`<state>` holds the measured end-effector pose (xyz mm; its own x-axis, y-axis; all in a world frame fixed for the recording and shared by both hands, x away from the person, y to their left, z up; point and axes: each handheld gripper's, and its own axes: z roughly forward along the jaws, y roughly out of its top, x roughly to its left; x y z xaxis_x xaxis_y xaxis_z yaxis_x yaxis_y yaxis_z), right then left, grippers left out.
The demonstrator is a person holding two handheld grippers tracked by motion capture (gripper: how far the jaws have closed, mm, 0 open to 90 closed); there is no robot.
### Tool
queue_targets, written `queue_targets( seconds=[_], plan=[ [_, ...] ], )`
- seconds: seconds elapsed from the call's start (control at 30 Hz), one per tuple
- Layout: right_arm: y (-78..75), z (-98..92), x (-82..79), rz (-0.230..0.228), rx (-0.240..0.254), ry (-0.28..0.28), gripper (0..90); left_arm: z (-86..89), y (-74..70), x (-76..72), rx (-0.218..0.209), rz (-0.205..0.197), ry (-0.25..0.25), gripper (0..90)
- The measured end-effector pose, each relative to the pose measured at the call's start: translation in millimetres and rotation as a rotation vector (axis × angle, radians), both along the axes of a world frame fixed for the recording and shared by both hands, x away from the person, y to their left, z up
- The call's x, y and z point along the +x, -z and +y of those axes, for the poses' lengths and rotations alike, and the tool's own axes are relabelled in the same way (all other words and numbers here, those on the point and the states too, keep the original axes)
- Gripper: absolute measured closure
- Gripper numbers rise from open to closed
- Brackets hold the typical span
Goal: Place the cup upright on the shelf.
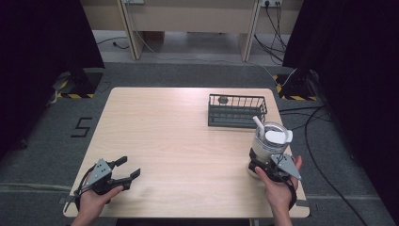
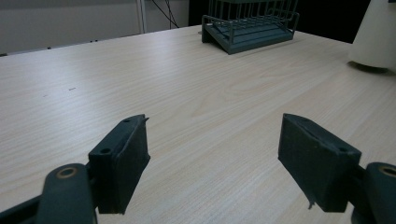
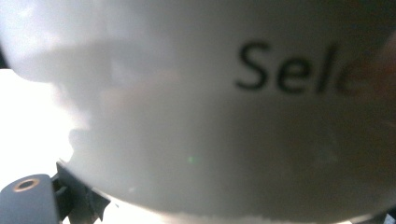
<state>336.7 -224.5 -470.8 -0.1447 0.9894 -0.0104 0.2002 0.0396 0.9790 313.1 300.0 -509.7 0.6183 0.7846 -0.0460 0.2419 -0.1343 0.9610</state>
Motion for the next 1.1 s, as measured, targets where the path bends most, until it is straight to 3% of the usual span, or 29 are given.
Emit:
queue_targets(
  seconds=[0.77,1.1],
  plan=[
    [-28.1,7.0,20.7,-0.044,0.005,0.0,10.5,2.0,-1.3,-0.6,-0.013,-0.003,-0.008,23.9],
    [-32.4,10.7,29.2,-0.049,0.012,0.0,10.5,1.8,-1.9,-0.8,-0.017,-0.008,-0.006,24.0]
  ],
)
